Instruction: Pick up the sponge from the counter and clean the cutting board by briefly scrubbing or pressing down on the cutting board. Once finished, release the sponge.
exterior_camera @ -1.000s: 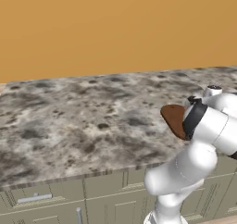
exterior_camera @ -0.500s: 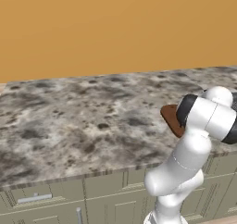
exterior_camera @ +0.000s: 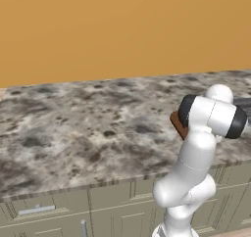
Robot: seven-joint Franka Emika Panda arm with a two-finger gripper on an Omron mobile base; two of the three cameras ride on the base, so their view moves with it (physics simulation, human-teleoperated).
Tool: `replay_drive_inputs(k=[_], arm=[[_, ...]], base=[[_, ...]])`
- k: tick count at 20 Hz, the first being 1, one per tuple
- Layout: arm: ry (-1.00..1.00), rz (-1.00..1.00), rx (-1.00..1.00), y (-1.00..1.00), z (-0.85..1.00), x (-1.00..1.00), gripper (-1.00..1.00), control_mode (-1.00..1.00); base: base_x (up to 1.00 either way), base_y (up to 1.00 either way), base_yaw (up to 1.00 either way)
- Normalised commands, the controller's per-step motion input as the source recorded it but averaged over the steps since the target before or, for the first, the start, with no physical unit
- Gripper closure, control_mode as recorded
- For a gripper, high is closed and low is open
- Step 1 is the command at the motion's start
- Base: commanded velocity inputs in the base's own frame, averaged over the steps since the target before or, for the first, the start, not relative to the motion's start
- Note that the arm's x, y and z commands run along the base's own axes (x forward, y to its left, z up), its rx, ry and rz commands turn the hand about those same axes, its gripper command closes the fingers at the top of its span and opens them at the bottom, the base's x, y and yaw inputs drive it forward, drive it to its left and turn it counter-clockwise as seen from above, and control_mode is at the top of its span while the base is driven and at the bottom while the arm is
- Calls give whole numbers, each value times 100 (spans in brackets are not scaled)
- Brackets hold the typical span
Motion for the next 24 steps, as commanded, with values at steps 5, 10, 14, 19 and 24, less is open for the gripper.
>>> replay_drive_inputs(k=[5,10,14,19,24], arm=[[-1,15,3,0,-17,54,100,-100],[-4,19,6,3,-19,68,100,-100],[-3,17,7,15,-10,80,100,-100],[0,16,7,22,-7,89,100,-100],[0,15,5,30,-8,89,100,-100]], base=[[0,0,0],[0,0,0],[0,0,0],[0,0,0],[0,0,0]])
